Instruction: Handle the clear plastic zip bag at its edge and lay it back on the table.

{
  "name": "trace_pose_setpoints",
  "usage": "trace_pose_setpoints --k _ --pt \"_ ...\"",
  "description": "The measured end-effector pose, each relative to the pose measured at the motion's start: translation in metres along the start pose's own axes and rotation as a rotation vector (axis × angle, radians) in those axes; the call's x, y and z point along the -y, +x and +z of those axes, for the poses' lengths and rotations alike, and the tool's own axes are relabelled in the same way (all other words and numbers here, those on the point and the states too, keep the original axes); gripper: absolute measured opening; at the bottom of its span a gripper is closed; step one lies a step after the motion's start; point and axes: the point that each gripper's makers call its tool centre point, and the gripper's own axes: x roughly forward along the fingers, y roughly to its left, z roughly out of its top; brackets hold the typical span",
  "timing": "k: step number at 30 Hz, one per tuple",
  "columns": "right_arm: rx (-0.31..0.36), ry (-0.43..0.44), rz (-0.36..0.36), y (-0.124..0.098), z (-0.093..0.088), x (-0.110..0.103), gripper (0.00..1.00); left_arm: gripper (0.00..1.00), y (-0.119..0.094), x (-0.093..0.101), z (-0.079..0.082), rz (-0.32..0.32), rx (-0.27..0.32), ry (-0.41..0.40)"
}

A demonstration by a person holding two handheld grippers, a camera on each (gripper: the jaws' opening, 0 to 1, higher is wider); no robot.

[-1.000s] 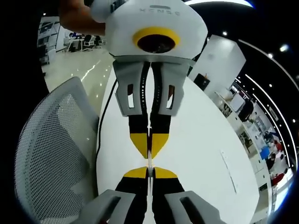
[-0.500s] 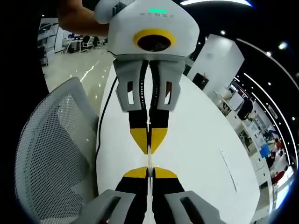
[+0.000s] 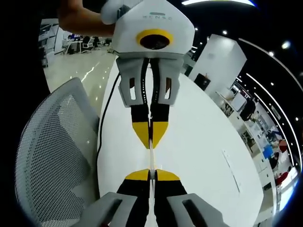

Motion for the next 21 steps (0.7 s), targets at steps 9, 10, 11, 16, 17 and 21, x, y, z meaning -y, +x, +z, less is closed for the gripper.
trace_pose_setpoints --k 9,10,11,16,17,21 --pt "-0.009 0.008 -0.009 -0.004 -0.0052 0.0015 0.0 0.0 -0.0024 -0.0019 -0.0022 0.01 -0.003 -0.006" --pt "-0.01 0.007 -0.009 -0.0047 -0.0059 0.0016 0.0 0.0 -0.0029 -0.0021 -0.0028 0.012 -0.004 -0.006" --pt "-0.01 0.011 -0.009 -0.0055 -0.0063 0.0015 0.0 0.0 -0.0037 -0.0021 -0.003 0.013 -0.001 -0.01" --pt "-0.015 0.008 -0.01 -0.0071 -0.0078 0.0009 0.0 0.0 -0.0055 -0.002 -0.0054 0.019 0.001 -0.016" --pt "-0.016 0.01 -0.011 -0.0072 -0.0081 0.0009 0.0 0.0 -0.0058 -0.0015 -0.006 0.019 0.001 -0.019" --pt "-0.017 0.012 -0.013 -0.0083 -0.0091 0.0004 0.0 0.0 -0.0079 -0.0004 -0.0064 0.023 0.002 -0.026"
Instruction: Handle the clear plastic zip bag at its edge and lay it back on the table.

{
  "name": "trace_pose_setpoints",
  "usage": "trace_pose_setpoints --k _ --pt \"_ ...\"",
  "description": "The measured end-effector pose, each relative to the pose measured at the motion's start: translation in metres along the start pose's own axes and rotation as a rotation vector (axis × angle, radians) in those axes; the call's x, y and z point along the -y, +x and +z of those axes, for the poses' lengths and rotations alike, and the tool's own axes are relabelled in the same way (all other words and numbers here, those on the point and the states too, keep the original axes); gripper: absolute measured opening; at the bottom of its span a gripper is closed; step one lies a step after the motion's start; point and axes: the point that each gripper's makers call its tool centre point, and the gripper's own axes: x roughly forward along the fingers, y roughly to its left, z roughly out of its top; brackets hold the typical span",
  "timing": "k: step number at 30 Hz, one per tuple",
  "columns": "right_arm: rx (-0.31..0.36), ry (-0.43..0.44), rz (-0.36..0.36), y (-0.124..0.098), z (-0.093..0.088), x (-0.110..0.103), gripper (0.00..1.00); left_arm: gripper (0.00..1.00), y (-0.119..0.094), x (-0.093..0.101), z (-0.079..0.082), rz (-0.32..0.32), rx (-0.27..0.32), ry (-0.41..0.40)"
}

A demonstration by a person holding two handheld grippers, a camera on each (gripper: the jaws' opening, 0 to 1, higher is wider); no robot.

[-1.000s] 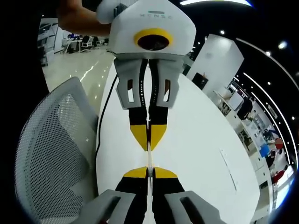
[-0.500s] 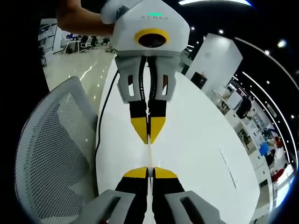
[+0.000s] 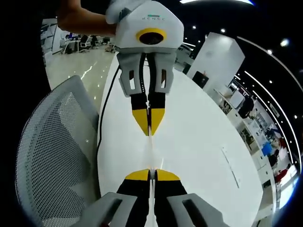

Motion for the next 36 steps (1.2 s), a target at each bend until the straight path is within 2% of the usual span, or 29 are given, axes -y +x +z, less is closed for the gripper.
trace_pose_setpoints --k 19,36 --pt "0.002 0.011 -0.017 -0.006 -0.006 0.004 0.0 0.0 -0.005 -0.004 -0.005 0.016 0.01 -0.036" --pt "-0.02 0.018 -0.029 -0.014 -0.02 0.007 0.0 0.0 -0.01 -0.004 -0.012 0.031 0.007 -0.064"
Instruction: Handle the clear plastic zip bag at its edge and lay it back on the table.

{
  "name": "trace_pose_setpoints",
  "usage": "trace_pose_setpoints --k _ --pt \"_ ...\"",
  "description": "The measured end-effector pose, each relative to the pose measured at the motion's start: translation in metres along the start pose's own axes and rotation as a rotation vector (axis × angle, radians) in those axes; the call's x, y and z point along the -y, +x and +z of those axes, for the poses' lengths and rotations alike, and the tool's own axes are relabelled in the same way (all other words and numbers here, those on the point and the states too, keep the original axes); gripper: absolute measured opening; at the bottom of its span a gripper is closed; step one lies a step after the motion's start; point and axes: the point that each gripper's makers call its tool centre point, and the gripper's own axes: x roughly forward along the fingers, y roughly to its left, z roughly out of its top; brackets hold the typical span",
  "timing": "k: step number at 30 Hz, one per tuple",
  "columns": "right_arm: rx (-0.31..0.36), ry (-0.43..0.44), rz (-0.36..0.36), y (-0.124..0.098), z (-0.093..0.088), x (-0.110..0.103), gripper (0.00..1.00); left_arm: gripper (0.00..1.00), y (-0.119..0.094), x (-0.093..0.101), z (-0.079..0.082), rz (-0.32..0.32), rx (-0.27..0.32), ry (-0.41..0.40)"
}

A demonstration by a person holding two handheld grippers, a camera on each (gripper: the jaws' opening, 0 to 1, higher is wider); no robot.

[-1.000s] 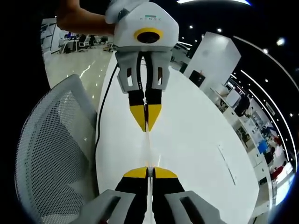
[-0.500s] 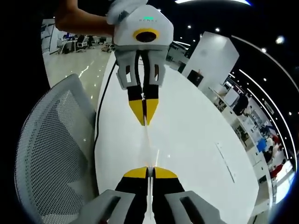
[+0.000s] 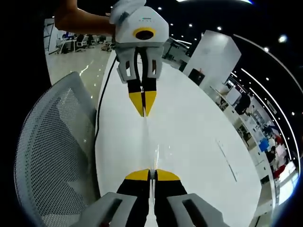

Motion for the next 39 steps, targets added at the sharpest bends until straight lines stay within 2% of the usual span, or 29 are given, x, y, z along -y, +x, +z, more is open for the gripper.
trace_pose_setpoints --k 14,15,21,29,33,36,39 --pt "-0.02 0.007 -0.011 -0.008 -0.014 0.001 0.0 0.0 -0.007 -0.001 -0.006 0.016 -0.012 -0.009" --pt "-0.004 0.005 -0.007 -0.008 -0.012 0.001 0.0 0.0 -0.007 0.0 -0.004 0.012 0.003 -0.019" --pt "-0.005 0.008 -0.009 -0.009 -0.012 0.0 0.0 0.0 -0.007 -0.001 -0.005 0.018 0.002 -0.014" --pt "-0.027 -0.01 -0.004 -0.01 -0.014 -0.003 0.0 0.0 -0.008 0.001 -0.001 0.028 0.003 0.015" --pt "-0.029 0.015 0.005 -0.012 -0.013 -0.004 0.0 0.0 -0.009 0.002 0.001 0.033 0.002 0.018" --pt "-0.01 0.067 0.01 -0.016 -0.006 -0.003 0.08 0.0 -0.008 0.004 0.005 0.035 0.009 0.012" --pt "-0.002 0.076 0.017 -0.02 0.0 0.0 0.14 0.0 -0.006 0.004 0.006 0.038 0.01 0.02"
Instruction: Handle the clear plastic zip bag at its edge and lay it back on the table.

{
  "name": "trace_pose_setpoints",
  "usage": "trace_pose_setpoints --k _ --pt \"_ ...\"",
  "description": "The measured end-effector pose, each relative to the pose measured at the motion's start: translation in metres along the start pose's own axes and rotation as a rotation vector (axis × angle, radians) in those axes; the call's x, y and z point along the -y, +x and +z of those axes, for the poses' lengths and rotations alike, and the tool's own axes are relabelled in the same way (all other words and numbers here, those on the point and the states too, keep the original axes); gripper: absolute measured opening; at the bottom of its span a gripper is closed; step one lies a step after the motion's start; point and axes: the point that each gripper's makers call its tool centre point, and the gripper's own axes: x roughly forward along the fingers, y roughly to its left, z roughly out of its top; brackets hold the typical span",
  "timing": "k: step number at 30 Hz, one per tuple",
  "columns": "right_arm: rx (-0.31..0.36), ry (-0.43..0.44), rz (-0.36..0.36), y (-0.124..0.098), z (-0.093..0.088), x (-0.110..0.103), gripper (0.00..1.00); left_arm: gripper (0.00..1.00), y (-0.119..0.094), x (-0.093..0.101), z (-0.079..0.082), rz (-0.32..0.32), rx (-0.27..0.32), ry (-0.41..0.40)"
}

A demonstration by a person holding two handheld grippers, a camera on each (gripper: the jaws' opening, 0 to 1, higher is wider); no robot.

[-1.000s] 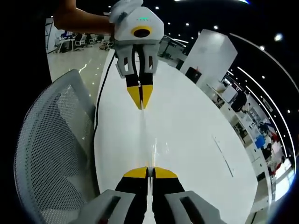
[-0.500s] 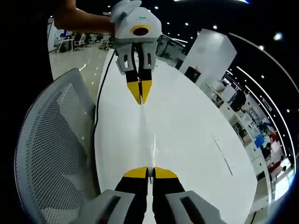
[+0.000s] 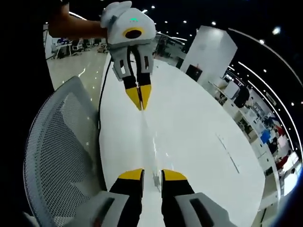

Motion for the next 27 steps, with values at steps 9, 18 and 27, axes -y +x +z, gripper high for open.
trace_pose_setpoints --k 9,18,27 --pt "0.039 0.009 0.007 -0.022 0.024 0.01 0.27 0.0 0.009 0.004 0.009 -0.002 -0.002 0.024" --pt "0.076 0.025 -0.021 -0.032 0.041 0.03 0.27 0.0 0.009 -0.008 0.023 0.045 0.006 0.066" --pt "0.097 0.02 -0.042 -0.029 0.051 0.047 0.27 0.0 0.008 -0.022 0.034 0.107 0.017 0.11"
